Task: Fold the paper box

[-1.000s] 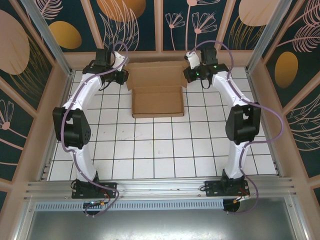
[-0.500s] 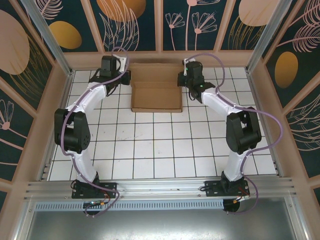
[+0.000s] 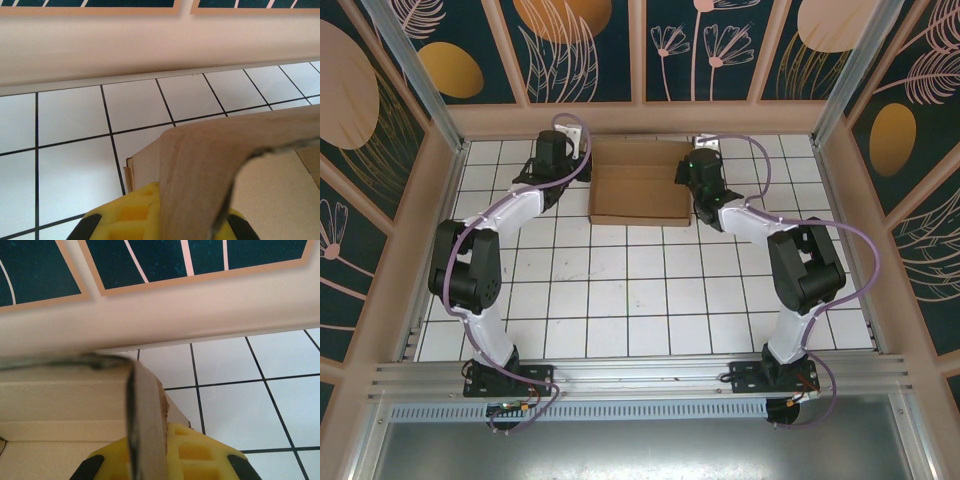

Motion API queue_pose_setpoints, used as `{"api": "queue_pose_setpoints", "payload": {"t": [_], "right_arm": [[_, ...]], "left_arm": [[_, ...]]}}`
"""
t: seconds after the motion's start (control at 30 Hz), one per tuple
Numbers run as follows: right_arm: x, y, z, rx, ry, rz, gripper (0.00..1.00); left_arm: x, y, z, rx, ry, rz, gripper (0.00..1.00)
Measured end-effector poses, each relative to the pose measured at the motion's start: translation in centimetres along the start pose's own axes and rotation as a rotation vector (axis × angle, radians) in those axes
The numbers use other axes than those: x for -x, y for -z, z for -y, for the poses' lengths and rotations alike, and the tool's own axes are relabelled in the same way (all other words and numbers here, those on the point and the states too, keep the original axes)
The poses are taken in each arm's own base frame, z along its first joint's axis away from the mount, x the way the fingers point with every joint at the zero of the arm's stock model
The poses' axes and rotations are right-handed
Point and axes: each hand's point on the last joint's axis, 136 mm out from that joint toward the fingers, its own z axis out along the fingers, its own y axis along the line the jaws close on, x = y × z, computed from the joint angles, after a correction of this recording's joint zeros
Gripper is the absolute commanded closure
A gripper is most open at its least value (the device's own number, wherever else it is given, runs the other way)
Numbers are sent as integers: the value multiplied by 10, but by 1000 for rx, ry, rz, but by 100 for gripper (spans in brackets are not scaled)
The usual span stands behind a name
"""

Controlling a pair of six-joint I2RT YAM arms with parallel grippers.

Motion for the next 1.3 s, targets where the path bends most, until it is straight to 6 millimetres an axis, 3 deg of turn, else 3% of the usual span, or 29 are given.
{"api": "queue_pose_setpoints", "payload": {"t": [0.43, 0.8, 1.1, 1.3], "right_arm": [[-1, 10, -2, -23, -28, 66, 100], [-24, 20, -1, -23, -37, 62, 100], [-29, 29, -2, -6, -59, 79, 99], [-38, 40, -5, 4, -67, 108, 93]], "left_arm": [[-1, 0, 1, -5, 74, 45, 100], [-13, -2, 1, -13, 114, 54, 100], [-18, -3, 1, -28, 128, 84, 100], [-25, -2, 0, -32, 134, 106, 100]]}}
